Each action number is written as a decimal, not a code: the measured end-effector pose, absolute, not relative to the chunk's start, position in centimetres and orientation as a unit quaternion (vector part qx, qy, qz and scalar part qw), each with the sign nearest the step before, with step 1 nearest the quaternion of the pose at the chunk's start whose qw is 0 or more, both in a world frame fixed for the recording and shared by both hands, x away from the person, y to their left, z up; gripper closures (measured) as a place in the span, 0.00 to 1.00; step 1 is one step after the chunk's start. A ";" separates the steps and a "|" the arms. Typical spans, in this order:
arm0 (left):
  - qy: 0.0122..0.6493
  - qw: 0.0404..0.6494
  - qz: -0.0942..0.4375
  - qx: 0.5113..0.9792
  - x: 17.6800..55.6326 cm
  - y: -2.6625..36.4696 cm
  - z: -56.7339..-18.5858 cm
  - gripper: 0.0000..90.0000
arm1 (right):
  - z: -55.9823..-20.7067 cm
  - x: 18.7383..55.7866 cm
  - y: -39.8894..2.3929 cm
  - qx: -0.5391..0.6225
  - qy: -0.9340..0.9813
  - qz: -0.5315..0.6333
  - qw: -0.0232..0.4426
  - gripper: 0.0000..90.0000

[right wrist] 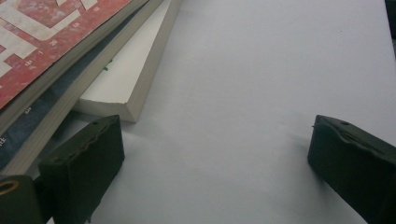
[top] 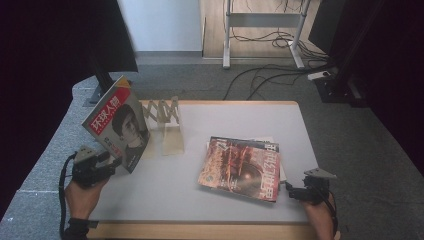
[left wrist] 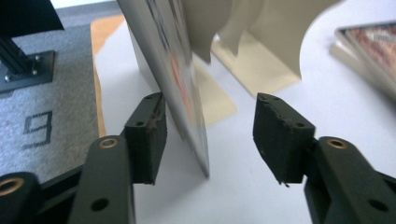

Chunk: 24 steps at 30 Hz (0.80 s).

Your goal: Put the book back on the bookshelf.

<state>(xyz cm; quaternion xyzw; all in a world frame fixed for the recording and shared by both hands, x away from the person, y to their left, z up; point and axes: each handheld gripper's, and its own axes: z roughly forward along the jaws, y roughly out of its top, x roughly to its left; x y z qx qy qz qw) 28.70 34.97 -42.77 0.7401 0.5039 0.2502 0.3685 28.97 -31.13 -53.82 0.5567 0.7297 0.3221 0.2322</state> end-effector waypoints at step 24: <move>0.333 0.431 0.123 0.829 32.0 23.5 -44.8 0.16 | -53.3 27.8 -31.4 0.540 0.739 0.335 0.225 0.04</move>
